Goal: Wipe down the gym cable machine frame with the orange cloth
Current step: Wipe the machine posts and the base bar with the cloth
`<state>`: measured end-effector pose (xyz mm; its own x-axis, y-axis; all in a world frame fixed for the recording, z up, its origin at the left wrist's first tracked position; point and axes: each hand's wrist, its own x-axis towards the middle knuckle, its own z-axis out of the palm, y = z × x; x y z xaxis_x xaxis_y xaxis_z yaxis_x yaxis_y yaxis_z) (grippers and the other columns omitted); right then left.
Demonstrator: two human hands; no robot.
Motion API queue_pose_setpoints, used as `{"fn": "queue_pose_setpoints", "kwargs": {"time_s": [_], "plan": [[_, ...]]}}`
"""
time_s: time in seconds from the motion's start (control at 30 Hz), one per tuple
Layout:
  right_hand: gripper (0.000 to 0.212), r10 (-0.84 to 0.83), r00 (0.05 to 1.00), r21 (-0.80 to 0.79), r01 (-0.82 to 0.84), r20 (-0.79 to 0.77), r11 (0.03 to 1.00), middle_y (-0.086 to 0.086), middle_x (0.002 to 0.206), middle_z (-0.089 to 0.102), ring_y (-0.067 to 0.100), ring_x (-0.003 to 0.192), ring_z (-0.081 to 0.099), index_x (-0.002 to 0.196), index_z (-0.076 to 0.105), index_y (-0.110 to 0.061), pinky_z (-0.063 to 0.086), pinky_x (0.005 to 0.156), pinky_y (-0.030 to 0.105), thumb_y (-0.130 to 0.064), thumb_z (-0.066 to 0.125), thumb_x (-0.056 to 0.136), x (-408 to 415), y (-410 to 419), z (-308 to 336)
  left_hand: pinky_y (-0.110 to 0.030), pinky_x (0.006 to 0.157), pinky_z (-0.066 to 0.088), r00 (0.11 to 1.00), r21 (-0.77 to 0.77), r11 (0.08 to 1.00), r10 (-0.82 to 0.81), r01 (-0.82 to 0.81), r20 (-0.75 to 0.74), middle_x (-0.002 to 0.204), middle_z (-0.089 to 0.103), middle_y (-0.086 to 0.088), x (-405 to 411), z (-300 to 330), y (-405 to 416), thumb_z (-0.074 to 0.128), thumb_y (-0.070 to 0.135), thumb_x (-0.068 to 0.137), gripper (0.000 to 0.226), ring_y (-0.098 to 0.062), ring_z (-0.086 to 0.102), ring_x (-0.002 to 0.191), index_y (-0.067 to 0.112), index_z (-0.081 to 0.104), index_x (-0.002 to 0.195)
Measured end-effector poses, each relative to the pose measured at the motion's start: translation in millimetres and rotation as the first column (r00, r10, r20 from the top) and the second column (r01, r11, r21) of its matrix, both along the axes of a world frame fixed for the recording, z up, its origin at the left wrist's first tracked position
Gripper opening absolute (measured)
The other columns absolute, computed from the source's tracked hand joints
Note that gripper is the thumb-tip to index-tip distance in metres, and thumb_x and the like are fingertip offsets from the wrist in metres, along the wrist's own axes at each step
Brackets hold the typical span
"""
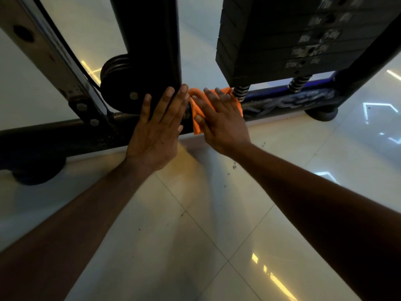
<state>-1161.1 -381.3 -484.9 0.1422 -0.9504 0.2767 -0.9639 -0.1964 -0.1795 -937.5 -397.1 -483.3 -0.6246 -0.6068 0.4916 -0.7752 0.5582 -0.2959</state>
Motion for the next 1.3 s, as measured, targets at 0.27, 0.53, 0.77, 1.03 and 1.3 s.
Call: {"fn": "queue_pose_setpoints", "kwargs": {"time_s": [0.27, 0.53, 0.77, 1.03, 1.3], "plan": [[0.061, 0.037, 0.997, 0.151, -0.047, 0.07, 0.987, 0.005, 0.158, 0.056, 0.031, 0.141, 0.056, 0.164, 0.046, -0.033, 0.055, 0.095, 0.045, -0.034, 0.04, 0.103, -22, 64, 47, -0.059, 0.132, -0.006, 0.99, 0.114, 0.989, 0.079, -0.092, 0.121, 0.179, -0.006, -0.015, -14, 11, 27, 0.041, 0.037, 0.109, 0.069, -0.032, -0.013, 0.165, 0.008, 0.024, 0.169], [0.013, -0.104, 0.971, 0.04, 0.097, 0.215, 0.994, -0.008, 0.092, 0.064, 0.011, 0.079, 0.063, 0.117, 0.062, -0.04, 0.062, 0.076, 0.041, -0.031, 0.056, 0.11, -85, 121, 61, -0.051, 0.134, 0.006, 0.987, 0.481, 0.87, -0.036, 0.11, -0.16, 0.169, 0.038, -0.012, -74, 22, 45, 0.058, 0.032, 0.105, 0.065, -0.029, 0.019, 0.163, 0.009, 0.04, 0.162], [0.046, -0.228, 0.948, 0.062, 0.219, 0.224, 0.974, 0.01, 0.136, 0.065, 0.03, 0.12, 0.066, 0.158, 0.051, -0.032, 0.059, 0.09, 0.041, -0.033, 0.056, 0.112, -108, 107, 50, -0.057, 0.129, 0.023, 0.945, 0.533, 0.831, 0.028, 0.16, -0.327, 0.158, 0.047, -0.009, -109, 26, 23, 0.057, 0.039, 0.105, 0.058, -0.033, 0.04, 0.15, 0.015, 0.044, 0.157], [0.06, -0.31, 0.921, 0.09, 0.297, 0.235, 0.951, 0.009, 0.179, 0.025, 0.032, 0.167, 0.017, 0.172, 0.026, -0.027, 0.044, 0.119, 0.055, -0.049, 0.037, 0.117, -105, 67, 19, -0.055, 0.133, 0.012, 0.928, 0.591, 0.796, 0.111, 0.131, -0.355, 0.165, 0.042, -0.008, -133, 0, -9, 0.053, 0.036, 0.108, 0.058, -0.028, 0.034, 0.156, 0.015, 0.041, 0.16], [0.073, -0.184, 0.978, 0.03, 0.182, 0.097, 0.983, 0.004, 0.183, -0.01, 0.023, 0.168, -0.016, 0.175, 0.001, -0.028, -0.005, 0.135, 0.053, -0.058, 0.031, 0.116, -110, 32, -28, -0.051, 0.123, 0.032, 0.941, 0.5, 0.862, 0.093, 0.088, -0.326, 0.147, 0.06, -0.008, -149, -9, -40, 0.039, 0.046, 0.11, 0.049, -0.029, 0.052, 0.14, 0.019, 0.053, 0.148]]}}
